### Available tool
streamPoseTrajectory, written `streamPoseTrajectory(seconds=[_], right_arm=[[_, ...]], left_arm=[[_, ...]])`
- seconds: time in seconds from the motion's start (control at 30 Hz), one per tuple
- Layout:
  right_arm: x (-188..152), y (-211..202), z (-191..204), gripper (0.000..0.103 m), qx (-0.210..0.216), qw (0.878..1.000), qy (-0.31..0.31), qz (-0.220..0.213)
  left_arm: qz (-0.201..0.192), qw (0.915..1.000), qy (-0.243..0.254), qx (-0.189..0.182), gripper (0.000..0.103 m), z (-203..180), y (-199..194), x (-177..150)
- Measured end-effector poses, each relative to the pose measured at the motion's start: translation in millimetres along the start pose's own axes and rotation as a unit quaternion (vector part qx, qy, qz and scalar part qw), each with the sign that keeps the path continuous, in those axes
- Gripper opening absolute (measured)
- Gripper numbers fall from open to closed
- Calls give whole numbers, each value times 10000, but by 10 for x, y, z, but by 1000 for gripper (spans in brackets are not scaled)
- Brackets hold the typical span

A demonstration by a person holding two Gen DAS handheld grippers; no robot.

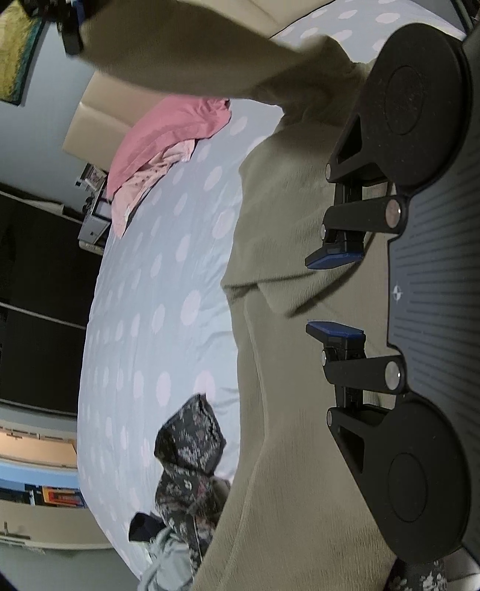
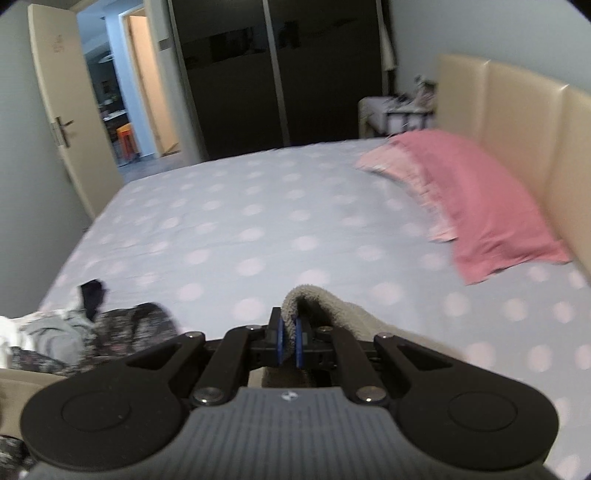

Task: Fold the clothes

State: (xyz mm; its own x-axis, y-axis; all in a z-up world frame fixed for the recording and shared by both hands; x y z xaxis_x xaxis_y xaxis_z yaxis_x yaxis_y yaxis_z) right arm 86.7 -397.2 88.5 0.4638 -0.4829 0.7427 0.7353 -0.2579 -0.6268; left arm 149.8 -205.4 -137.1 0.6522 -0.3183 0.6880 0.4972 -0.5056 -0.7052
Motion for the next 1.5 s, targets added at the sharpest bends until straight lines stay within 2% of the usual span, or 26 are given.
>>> streamPoseTrajectory(seconds=[0.13,0.27,0.37,0.43,0.47,0.53,0.6,0.67,0.93,1.1,1.17,1.3,1.47,1.5], right_arm=[[-263,439,395,7,350,9986,-109,393],[-600,824,651,10,522,9939,-231,945],[-773,938,746,21,774,9902,-223,1143],[-772,923,780,40,945,9892,-264,1088],[-767,908,797,41,1031,9887,-289,1049],[-752,863,780,43,1107,9883,-384,981],[-760,818,648,48,1041,9892,-406,947],[-805,782,419,48,891,9907,-370,958],[-1311,718,-939,52,-2,9934,-123,1144],[-1849,719,-1600,55,-558,9862,-734,1374],[-2049,719,-1758,57,-618,9818,-953,1523],[-2365,717,-1971,70,-640,9730,-1314,1785],[-2652,839,-2082,71,-729,9586,-1819,2065],[-2668,858,-2091,70,-760,9572,-1889,2058]], left_arm=[[53,9999,-75,71,29,157,20,-14],[76,9999,-42,103,29,238,25,-32],[81,9999,-31,114,29,288,35,-39],[79,9999,-40,99,32,314,43,-43],[77,9999,-38,102,38,326,49,-48],[80,9999,-26,130,40,347,65,-58],[88,9999,-5,140,41,353,86,-63],[97,9999,-27,79,44,345,115,-64],[271,9995,29,-141,47,270,419,-11],[462,9984,-105,-293,49,305,701,60],[544,9978,-153,-353,49,312,809,70],[695,9957,-262,-546,49,295,1013,61],[802,9942,-469,-532,50,265,1158,-1],[768,9946,-441,-531,42,251,1160,-5]])
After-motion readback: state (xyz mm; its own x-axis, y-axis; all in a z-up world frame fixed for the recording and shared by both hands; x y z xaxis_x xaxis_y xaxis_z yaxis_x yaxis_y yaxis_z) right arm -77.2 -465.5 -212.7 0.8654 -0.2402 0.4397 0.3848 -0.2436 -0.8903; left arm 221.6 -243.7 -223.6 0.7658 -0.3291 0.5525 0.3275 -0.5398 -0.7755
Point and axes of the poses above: each gripper's, at about its wrist camera, not at the fingertips, and y roughly the way its jaws point, z to its left, x to its top, the point moved 9 cm from there along y, roughly the way its jaws point, and after that the axes turned 6 degrees about x, right-handed, at the moved point
